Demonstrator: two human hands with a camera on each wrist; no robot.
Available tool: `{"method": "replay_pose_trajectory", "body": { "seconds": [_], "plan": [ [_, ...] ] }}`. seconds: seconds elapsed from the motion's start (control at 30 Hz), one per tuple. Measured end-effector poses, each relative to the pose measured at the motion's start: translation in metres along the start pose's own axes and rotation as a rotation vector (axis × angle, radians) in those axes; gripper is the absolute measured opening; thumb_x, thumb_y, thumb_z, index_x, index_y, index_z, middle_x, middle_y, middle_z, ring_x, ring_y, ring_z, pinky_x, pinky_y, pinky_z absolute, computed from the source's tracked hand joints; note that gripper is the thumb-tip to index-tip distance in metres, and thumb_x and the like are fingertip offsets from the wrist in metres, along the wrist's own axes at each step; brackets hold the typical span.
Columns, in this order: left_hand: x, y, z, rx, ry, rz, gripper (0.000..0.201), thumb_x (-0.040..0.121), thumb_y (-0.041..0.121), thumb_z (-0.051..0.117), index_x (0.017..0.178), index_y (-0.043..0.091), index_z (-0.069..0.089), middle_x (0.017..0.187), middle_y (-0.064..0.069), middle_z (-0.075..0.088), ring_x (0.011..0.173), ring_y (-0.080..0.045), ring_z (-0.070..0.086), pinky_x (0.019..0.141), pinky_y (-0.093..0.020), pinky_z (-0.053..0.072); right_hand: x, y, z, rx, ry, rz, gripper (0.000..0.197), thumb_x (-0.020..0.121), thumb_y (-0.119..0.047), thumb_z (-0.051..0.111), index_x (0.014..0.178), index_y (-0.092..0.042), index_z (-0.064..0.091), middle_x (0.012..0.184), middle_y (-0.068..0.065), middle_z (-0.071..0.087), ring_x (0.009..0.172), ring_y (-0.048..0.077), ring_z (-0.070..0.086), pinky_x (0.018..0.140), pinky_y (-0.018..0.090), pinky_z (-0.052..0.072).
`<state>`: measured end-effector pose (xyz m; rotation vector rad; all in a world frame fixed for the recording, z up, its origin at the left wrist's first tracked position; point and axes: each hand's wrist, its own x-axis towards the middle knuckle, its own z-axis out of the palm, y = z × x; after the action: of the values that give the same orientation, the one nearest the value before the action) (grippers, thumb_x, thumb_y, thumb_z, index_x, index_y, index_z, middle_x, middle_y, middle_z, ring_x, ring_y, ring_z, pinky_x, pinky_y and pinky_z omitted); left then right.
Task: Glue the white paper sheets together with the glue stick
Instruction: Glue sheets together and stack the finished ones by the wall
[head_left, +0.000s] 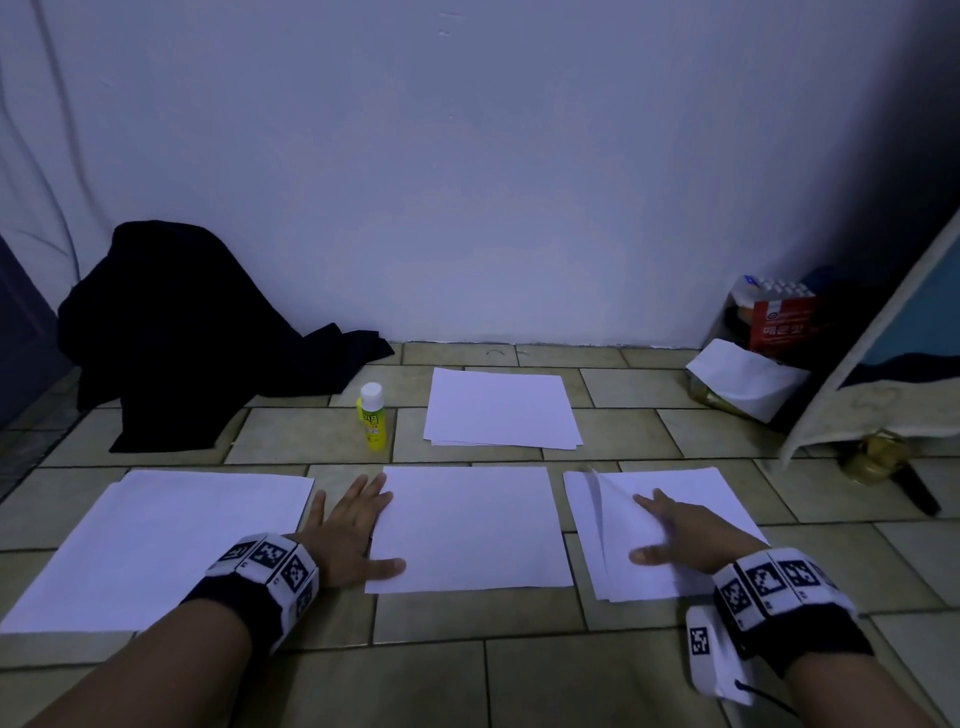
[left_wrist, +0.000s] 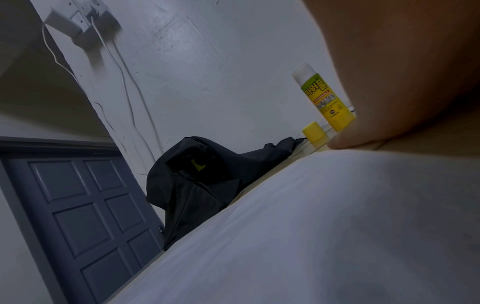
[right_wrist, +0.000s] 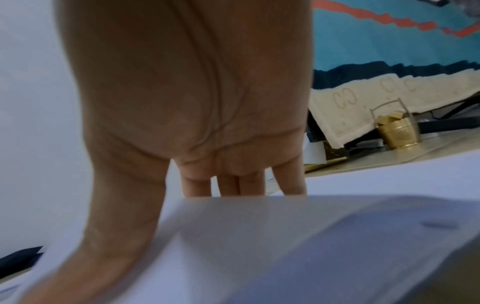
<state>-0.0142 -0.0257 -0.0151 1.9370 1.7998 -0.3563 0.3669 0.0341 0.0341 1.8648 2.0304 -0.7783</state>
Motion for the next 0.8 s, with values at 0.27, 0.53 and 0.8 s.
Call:
{"method": "replay_pose_trajectory", "body": {
  "seconds": [0.27,0.53,0.8],
  "plan": [
    [-0.001,0.002,-0.001,0.023,-0.015,-0.005,0.093,0.091,0.063,0.043,0.153,0.016,-0.008,0.158,0.001,-0.026,0.146,-0.016,-0.022,0.116,-0.049,-0.012,-0.001,0.007,0.000,0.139,0.087,-0.012,0.065,0.095,-0.046,0.047,0.148,-0.011,0.029,0.151,0.009,0.036,0.131,0.021,0.041,0.100,0.026,0.031],
    [-0.001,0.003,-0.002,0.032,-0.033,-0.011,0.101,0.084,0.071,0.041,0.153,0.016,-0.009,0.157,0.001,-0.027,0.146,-0.016,-0.023,0.117,-0.050,-0.012,0.001,0.025,-0.011,0.297,0.585,0.075,0.043,0.084,-0.018,0.070,0.125,-0.010,0.058,0.113,0.012,0.064,0.086,0.020,0.051,0.074,0.027,0.038],
    [0.001,0.001,-0.002,0.031,-0.045,-0.020,0.112,0.064,0.074,0.026,0.153,0.017,-0.010,0.157,0.001,-0.027,0.145,-0.016,-0.024,0.116,-0.049,-0.013,-0.026,0.009,-0.038,0.438,1.015,0.156,0.036,0.083,-0.007,0.063,0.118,-0.008,0.060,0.105,0.019,0.065,0.093,0.037,0.059,0.072,0.032,0.040]
  ]
}}
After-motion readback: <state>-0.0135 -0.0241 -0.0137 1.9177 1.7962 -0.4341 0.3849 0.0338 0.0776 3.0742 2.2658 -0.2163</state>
